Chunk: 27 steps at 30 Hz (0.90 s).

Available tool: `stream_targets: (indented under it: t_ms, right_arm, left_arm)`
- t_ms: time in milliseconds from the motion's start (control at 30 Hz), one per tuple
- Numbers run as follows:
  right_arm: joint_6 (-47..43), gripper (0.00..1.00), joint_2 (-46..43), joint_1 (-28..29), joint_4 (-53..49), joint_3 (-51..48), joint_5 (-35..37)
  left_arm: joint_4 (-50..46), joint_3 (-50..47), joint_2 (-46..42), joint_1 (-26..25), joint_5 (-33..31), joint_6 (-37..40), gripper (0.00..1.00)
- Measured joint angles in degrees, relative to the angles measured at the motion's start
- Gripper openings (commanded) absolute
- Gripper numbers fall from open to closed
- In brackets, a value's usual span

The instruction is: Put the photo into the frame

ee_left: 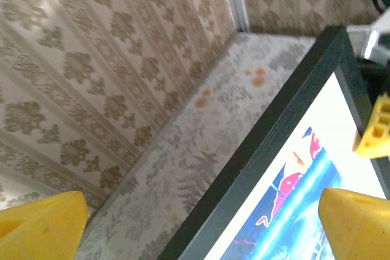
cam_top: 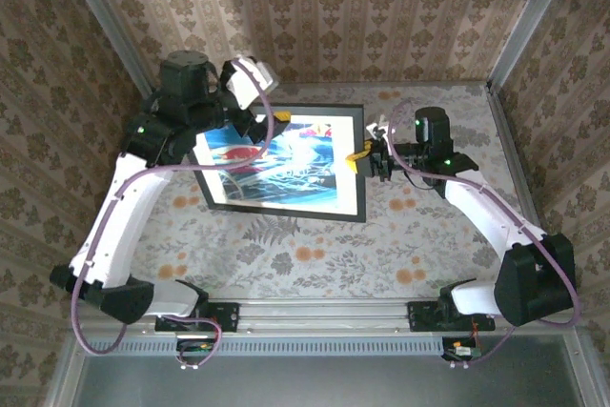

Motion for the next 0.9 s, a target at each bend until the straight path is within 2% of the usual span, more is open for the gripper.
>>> stream_targets:
  t_ms: [333,533,900]
  right_arm:
    - [19.3,0.0,3.5,-3.6,-3.3,2.0,2.1]
    - [25.5,0.0,6.4,-6.4,-6.6,2.7,2.4]
    - [30.0,0.0,17.2,-12.9,-11.8,5.5,-1.3]
  left_arm:
    - [9.6,-13.6,-6.2,1.2,-7.0,-17.9,0.98]
    - [12.3,-23.9,-8.9,1.9,-10.1,-27.3,0.98]
    - [20.5,-42.9,-13.4,15.6,-8.8,-40.8,0.96]
